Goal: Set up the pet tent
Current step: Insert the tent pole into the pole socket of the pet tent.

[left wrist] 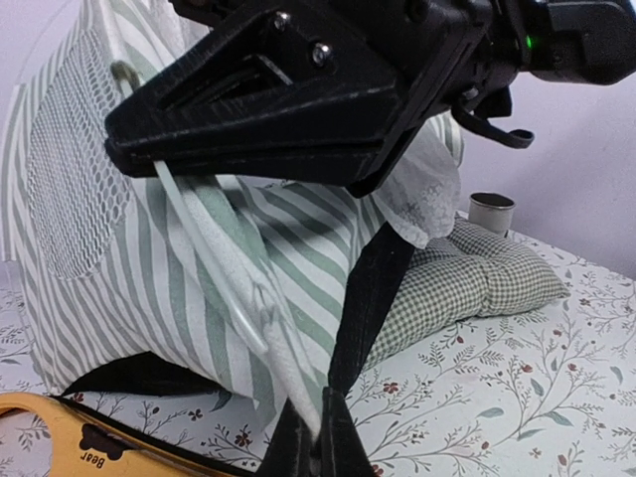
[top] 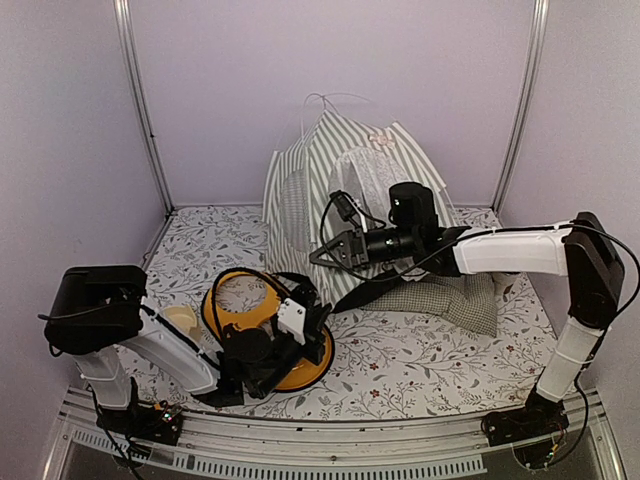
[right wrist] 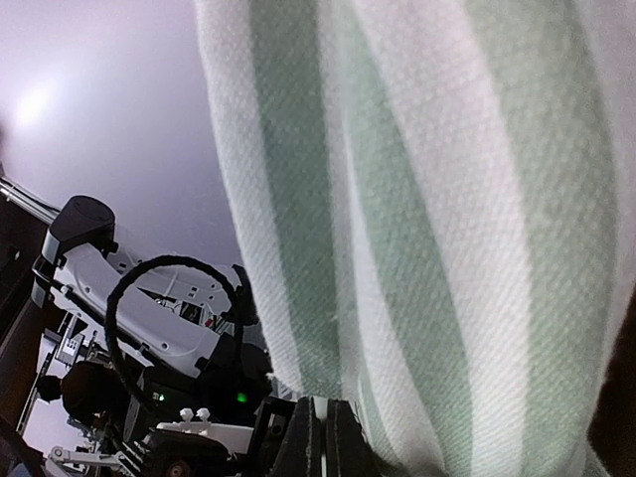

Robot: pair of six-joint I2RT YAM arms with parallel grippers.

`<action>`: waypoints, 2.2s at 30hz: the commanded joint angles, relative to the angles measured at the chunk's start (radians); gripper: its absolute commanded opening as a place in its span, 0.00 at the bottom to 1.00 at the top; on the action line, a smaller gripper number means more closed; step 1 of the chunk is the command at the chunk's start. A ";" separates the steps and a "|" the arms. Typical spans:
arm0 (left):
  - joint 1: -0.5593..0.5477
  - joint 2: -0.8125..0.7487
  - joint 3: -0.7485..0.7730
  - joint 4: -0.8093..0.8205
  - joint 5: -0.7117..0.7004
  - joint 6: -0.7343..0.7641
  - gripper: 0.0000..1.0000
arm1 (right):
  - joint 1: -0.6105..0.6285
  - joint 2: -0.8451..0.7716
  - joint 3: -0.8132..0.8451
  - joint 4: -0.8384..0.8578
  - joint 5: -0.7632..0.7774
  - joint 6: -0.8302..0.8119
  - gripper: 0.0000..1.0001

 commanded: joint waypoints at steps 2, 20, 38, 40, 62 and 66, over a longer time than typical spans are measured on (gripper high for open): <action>-0.103 0.041 -0.054 -0.174 0.151 -0.009 0.00 | -0.033 -0.073 0.003 0.189 0.184 0.025 0.00; -0.110 0.059 -0.030 -0.191 0.172 0.011 0.00 | -0.087 -0.068 0.147 0.120 0.190 -0.010 0.00; -0.116 0.068 -0.014 -0.209 0.188 0.021 0.00 | -0.129 -0.050 0.212 0.120 0.184 0.006 0.00; -0.117 0.067 -0.015 -0.210 0.188 0.021 0.00 | -0.131 -0.047 0.221 0.121 0.182 0.005 0.00; -0.122 0.077 -0.003 -0.220 0.193 0.031 0.00 | -0.146 -0.025 0.232 0.137 0.156 0.030 0.00; -0.125 0.077 -0.001 -0.222 0.191 0.031 0.00 | -0.145 -0.015 0.241 0.139 0.168 0.029 0.00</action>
